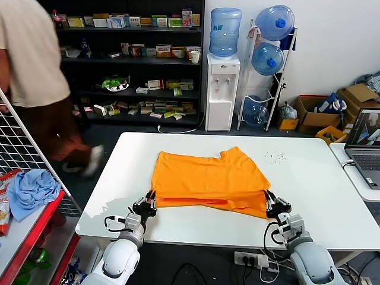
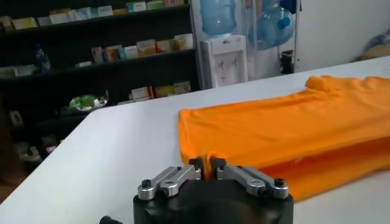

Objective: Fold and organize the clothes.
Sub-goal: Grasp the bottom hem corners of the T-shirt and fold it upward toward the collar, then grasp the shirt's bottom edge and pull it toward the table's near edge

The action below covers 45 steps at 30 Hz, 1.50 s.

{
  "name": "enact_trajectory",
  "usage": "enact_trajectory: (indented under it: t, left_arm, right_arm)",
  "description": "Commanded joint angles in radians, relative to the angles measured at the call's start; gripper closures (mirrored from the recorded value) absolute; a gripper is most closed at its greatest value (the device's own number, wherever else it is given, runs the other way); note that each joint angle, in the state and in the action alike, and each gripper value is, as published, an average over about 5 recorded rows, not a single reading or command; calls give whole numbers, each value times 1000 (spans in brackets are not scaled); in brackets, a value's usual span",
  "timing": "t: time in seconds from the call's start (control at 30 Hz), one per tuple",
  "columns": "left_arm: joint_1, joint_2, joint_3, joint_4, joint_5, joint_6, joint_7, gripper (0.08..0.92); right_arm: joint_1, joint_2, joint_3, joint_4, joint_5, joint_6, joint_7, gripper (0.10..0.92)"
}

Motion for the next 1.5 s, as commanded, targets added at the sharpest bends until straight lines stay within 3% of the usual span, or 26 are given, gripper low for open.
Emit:
enact_trajectory:
  t: [0.03, 0.3, 0.53, 0.63, 0.8, 0.9, 1.07, 1.5]
  left_arm:
    - [-3, 10, 4, 7, 6, -51, 4, 685]
    - [98, 27, -28, -135, -95, 15, -17, 451]
    - [130, 21, -44, -143, -160, 69, -46, 239]
    - [128, 22, -43, -126, -179, 76, -50, 190]
    - [103, 16, -45, -79, -202, 85, -57, 178]
    - [84, 14, -44, -49, -211, 89, -54, 177]
    - [53, 5, -42, 6, -218, 90, -37, 212]
    - [60, 30, -39, -1, -215, 89, -12, 579]
  right_arm:
    - [18, 6, -12, -5, 47, -44, -6, 637]
    - [-127, -17, 64, 138, 103, -138, -6, 421]
    - [-179, -15, 77, 136, 65, -148, -15, 232]
    - [-176, -7, 72, 115, 51, -138, -19, 207]
    - [-160, 2, 63, 86, 44, -120, -22, 203]
    - [-151, 5, 59, 70, 43, -116, -23, 223]
    - [-140, 15, 52, 50, 41, -121, -21, 358]
    - [-125, 10, 42, 33, 39, -140, -14, 757]
